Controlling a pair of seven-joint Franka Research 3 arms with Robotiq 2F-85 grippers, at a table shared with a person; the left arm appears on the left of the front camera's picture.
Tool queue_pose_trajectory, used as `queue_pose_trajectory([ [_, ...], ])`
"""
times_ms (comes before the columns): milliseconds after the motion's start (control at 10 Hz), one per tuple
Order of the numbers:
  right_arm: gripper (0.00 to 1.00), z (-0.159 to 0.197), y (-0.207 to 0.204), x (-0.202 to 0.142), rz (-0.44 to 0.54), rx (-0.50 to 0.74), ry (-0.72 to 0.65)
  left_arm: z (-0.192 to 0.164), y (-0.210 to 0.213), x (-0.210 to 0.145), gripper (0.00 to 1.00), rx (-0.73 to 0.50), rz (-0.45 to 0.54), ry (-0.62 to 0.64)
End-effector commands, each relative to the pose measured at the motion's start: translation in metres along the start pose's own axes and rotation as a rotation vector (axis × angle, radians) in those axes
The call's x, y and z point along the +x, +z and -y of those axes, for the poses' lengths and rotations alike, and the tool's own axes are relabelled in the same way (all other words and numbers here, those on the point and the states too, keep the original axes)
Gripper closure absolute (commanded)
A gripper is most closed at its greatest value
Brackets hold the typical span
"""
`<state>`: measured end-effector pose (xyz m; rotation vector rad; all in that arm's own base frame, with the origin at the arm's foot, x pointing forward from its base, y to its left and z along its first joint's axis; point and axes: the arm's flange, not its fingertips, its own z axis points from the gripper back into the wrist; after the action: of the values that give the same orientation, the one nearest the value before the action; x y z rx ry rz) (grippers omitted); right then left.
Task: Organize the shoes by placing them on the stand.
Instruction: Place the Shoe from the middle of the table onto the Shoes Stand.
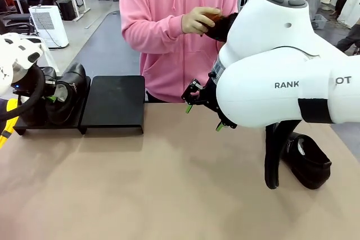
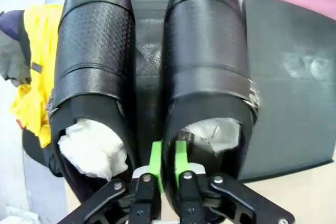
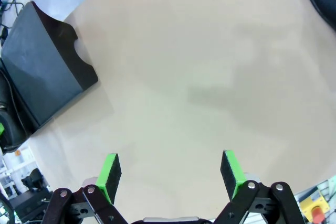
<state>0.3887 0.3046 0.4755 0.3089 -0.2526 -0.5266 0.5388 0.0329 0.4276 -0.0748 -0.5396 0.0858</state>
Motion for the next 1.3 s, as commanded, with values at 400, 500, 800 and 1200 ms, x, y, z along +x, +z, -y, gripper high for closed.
queue_pose_trajectory([
  [400, 0.0, -0.002, 0.001, 0.002, -0.014, 0.018, 0.009, 0.008, 0.027, -0.002, 0.15, -0.02, -0.011, 0.066],
  [500, 0.0, -0.002, 0.001, 0.002, -0.014, 0.018, 0.009, 0.002, 0.003, 0.001, 0.15, -0.001, 0.008, 0.039],
  [800, 0.0, -0.002, 0.001, 0.002, -0.014, 0.018, 0.009, 0.002, 0.003, 0.001, 0.15, -0.001, 0.008, 0.039],
  [1200, 0.0, -0.002, 0.001, 0.002, -0.014, 0.018, 0.009, 0.002, 0.003, 0.001, 0.15, -0.001, 0.008, 0.039],
])
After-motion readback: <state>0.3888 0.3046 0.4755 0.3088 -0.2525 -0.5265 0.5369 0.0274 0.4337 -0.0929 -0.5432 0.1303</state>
